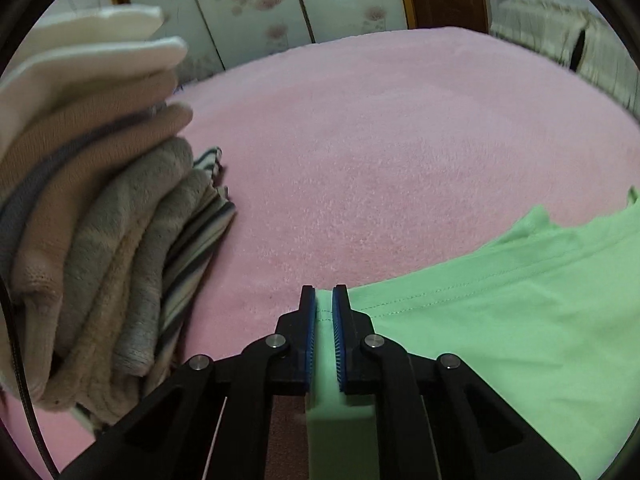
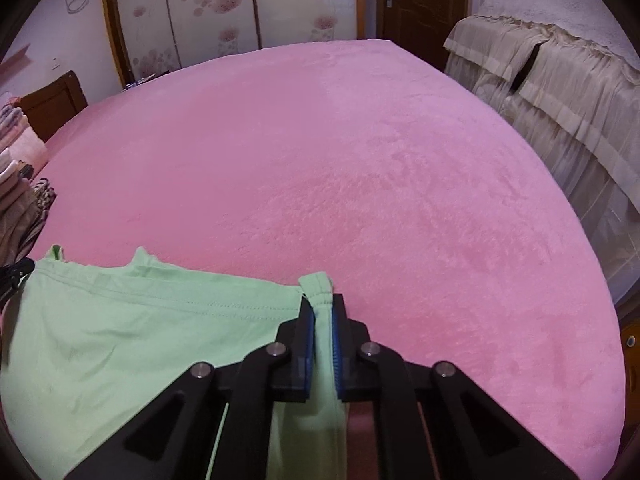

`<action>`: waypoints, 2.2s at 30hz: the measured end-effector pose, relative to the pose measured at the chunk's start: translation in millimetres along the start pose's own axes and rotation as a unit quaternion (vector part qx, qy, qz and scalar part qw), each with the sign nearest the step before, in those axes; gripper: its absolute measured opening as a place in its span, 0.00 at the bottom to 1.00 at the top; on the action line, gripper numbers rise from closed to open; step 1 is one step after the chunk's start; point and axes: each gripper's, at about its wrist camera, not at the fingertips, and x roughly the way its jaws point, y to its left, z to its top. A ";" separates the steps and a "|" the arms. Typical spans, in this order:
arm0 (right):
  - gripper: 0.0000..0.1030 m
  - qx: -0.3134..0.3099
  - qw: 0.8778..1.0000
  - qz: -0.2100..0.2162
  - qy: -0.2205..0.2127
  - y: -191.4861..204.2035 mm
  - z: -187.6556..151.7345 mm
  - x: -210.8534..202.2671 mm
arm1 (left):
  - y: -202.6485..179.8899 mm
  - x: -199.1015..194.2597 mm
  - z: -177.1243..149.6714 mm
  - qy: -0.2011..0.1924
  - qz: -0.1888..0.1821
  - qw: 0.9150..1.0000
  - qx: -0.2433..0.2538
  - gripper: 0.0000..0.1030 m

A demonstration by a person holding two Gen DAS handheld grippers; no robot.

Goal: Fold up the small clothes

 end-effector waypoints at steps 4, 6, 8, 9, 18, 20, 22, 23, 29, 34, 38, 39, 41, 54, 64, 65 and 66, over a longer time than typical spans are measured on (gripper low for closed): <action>0.06 -0.002 1.000 -0.009 0.008 -0.3 -1.8 5.2 | -6.0 6.4 -0.8 0.001 0.029 0.999 0.019 0.06; 0.06 -0.003 1.000 -0.011 0.013 0.7 -0.5 5.1 | -3.7 7.0 1.4 0.004 0.025 1.000 0.013 0.07; 0.07 0.001 1.000 -0.011 0.017 0.8 0.9 1.4 | 0.1 2.7 3.6 0.006 0.022 1.000 0.009 0.08; 0.09 0.005 1.000 -0.006 0.018 -0.1 2.1 -4.6 | 2.7 1.0 4.5 0.007 0.019 1.000 0.010 0.09; 0.16 0.004 0.999 0.031 0.012 -11.3 -17.3 -84.4 | 17.9 -74.2 -12.9 -0.007 -0.029 0.999 0.021 0.23; 0.16 -0.001 0.999 0.039 0.013 -13.6 -35.3 -107.2 | 26.5 -94.6 -26.3 0.001 -0.054 0.998 0.012 0.23; 0.17 0.003 0.999 0.046 0.021 -17.3 -62.2 -129.4 | 35.7 -112.8 -43.1 0.010 -0.073 0.997 0.005 0.23; 0.17 0.005 0.999 0.046 0.026 -15.5 -71.5 -134.9 | 40.1 -120.0 -53.2 0.015 -0.081 0.997 0.001 0.23; 0.17 0.035 0.997 0.045 0.044 -27.4 -142.8 -172.3 | 65.1 -157.0 -116.1 0.042 -0.117 0.991 -0.048 0.23; 0.17 0.070 0.995 0.052 0.044 -36.6 -175.3 -182.3 | 73.7 -163.9 -157.4 0.065 -0.150 0.982 -0.097 0.23; 0.17 0.095 0.993 0.059 0.046 -42.7 -191.2 -181.2 | 76.5 -158.5 -172.9 0.070 -0.190 0.967 -0.152 0.24; 0.17 0.100 0.992 0.061 0.047 -43.8 -193.6 -180.0 | 76.4 -156.7 -176.7 0.072 -0.197 0.964 -0.162 0.24; 0.17 0.106 0.991 0.066 0.048 -46.1 -197.4 -178.6 | 75.4 -152.7 -185.0 0.075 -0.208 0.959 -0.177 0.24; 0.30 0.138 0.984 0.105 0.042 -54.3 -200.0 -161.2 | 64.6 -126.8 -211.7 0.073 -0.277 0.929 -0.236 0.46; 0.10 0.134 0.983 0.116 0.046 -47.3 -198.0 -142.1 | 60.3 -126.4 -208.8 0.080 -0.263 0.933 -0.234 0.10; 0.09 0.135 0.983 0.114 0.045 -47.1 -198.1 -142.6 | 59.6 -128.8 -208.4 0.079 -0.256 0.936 -0.230 0.09; 0.09 0.135 0.984 0.112 0.042 -46.7 -198.4 -144.5 | 57.0 -132.1 -207.1 0.078 -0.246 0.940 -0.224 0.08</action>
